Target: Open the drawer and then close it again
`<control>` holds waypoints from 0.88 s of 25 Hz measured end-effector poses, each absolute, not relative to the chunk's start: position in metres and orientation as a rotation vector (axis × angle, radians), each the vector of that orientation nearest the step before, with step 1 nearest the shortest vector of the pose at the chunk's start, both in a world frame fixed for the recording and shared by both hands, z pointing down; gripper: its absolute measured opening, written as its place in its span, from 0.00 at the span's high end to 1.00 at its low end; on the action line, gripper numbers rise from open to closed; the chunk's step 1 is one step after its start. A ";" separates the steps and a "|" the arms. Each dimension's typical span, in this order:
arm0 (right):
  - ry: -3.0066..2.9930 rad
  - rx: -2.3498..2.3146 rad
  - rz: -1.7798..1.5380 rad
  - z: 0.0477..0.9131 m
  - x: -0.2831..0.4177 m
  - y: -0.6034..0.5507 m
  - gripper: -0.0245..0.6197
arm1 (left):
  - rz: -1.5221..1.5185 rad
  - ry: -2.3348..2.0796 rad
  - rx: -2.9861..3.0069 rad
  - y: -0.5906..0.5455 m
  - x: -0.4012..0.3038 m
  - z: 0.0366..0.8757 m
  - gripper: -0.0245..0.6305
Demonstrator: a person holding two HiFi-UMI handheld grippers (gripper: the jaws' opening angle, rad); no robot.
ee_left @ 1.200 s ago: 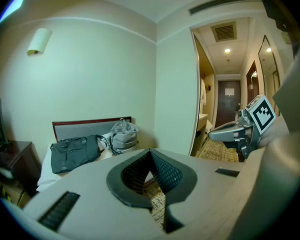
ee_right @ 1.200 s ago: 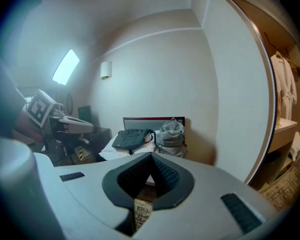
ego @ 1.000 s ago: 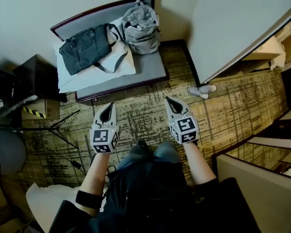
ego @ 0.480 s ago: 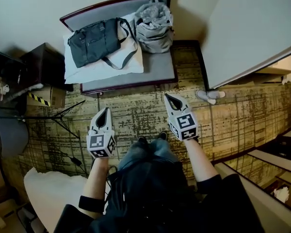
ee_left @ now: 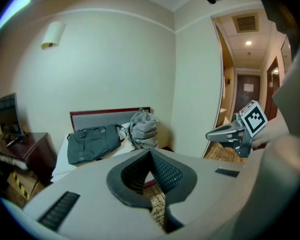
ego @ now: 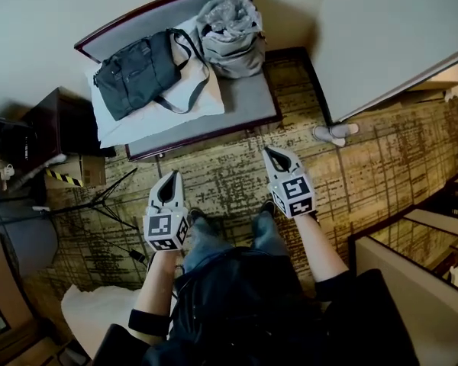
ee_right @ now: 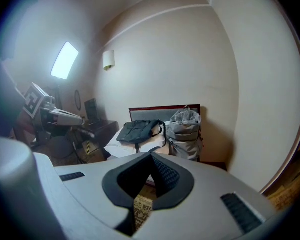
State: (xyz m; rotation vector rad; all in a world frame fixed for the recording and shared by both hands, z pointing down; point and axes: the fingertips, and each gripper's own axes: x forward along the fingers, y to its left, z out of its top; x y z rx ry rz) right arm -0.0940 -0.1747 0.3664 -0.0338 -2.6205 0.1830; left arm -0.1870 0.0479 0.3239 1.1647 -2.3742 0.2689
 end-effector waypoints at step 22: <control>-2.542 0.292 0.303 0.538 -0.160 -0.174 0.91 | 0.475 -2.243 1.436 0.056 -0.242 0.416 0.96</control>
